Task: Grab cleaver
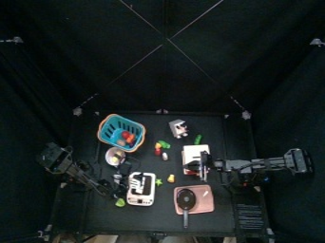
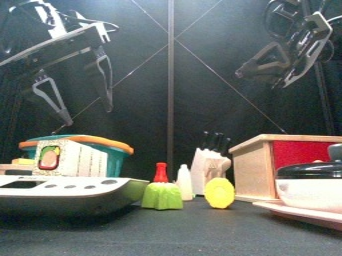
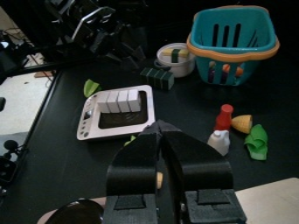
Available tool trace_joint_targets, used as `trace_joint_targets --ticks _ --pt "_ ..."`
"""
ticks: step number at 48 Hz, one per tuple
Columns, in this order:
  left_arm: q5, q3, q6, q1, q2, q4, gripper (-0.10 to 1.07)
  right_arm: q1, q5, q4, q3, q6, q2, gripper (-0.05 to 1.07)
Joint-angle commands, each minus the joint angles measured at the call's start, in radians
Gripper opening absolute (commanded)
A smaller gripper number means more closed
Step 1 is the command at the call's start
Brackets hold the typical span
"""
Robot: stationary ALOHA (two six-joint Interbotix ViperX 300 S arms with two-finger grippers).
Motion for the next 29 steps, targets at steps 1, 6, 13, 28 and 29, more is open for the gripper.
trace_joint_targets --ticks 1,6,13,28,29 --pt "0.005 0.009 0.012 0.005 -0.048 0.048 1.03 0.000 -0.005 0.037 -0.037 0.003 -0.011 0.02" --pt "-0.002 0.055 0.046 0.011 -0.109 0.146 1.03 -0.002 -0.005 0.110 -0.060 0.011 -0.017 0.03" --pt "-0.109 0.132 0.098 0.060 -0.230 0.318 1.03 -0.057 0.011 0.249 -0.107 0.026 -0.021 0.03" --pt "-0.732 0.324 0.201 0.411 -0.526 0.611 1.03 -0.244 0.160 0.362 -0.219 0.026 0.006 0.03" --pt "-0.770 0.333 0.210 0.440 -0.538 0.626 1.03 -0.250 0.167 0.359 -0.227 0.026 0.008 0.03"
